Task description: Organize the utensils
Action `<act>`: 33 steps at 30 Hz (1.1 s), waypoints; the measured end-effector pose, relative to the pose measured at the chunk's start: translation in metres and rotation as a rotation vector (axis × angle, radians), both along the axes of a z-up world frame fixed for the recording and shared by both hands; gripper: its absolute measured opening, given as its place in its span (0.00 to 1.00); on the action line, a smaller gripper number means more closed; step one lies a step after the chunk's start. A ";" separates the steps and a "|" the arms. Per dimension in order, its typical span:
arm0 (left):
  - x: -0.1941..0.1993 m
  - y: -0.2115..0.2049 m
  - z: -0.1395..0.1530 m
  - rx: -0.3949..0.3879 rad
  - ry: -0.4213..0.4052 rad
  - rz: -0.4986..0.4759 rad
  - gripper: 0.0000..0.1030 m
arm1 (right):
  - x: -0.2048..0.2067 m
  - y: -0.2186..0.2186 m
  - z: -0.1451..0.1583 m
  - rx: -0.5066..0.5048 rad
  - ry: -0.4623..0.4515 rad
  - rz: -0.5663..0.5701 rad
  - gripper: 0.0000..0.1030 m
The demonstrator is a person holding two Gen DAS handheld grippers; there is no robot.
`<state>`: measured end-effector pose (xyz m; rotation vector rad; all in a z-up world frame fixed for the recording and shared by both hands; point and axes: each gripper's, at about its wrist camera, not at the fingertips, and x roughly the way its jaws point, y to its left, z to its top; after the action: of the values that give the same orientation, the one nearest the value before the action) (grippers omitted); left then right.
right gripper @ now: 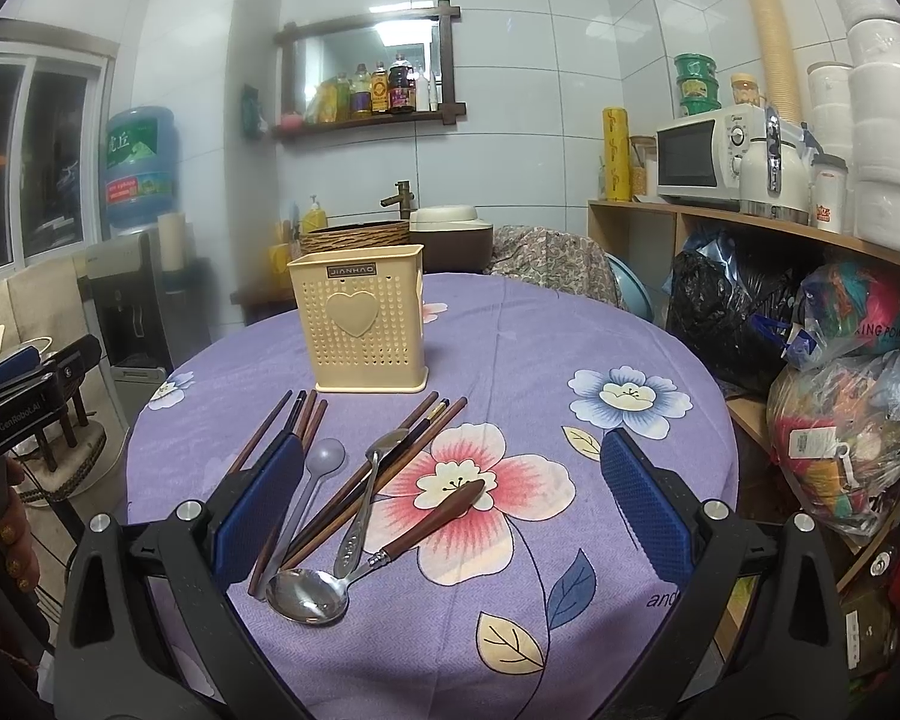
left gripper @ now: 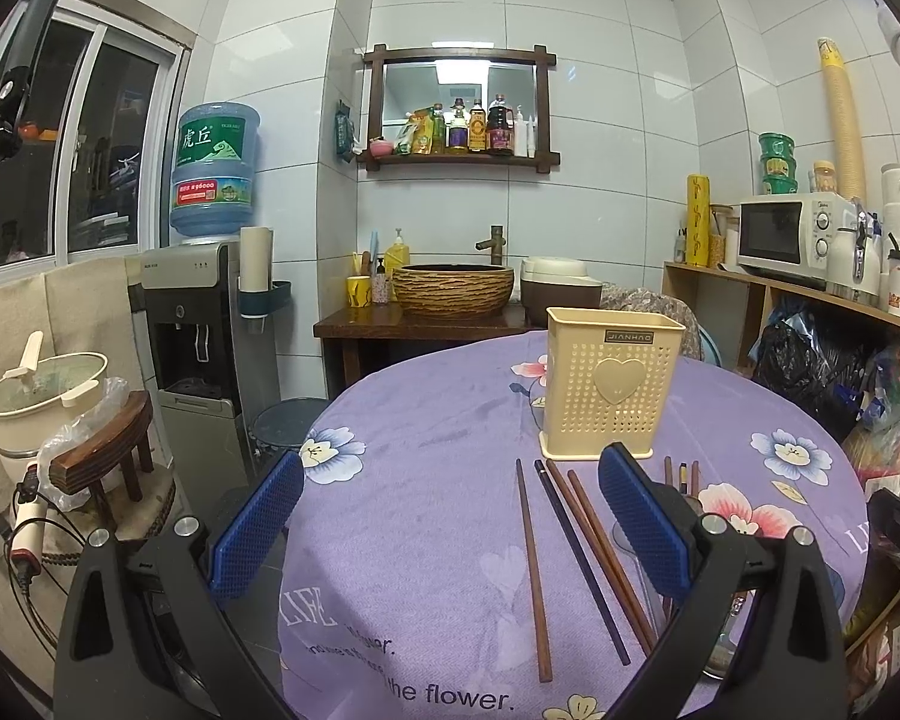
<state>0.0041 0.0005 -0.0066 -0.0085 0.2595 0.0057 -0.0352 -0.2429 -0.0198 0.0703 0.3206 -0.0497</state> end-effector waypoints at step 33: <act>0.002 -0.001 -0.001 0.003 0.009 -0.002 0.95 | -0.001 0.003 -0.002 -0.002 0.006 0.002 0.95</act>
<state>0.0060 -0.0002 -0.0079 -0.0049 0.2685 0.0045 -0.0358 -0.2396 -0.0223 0.0682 0.3265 -0.0478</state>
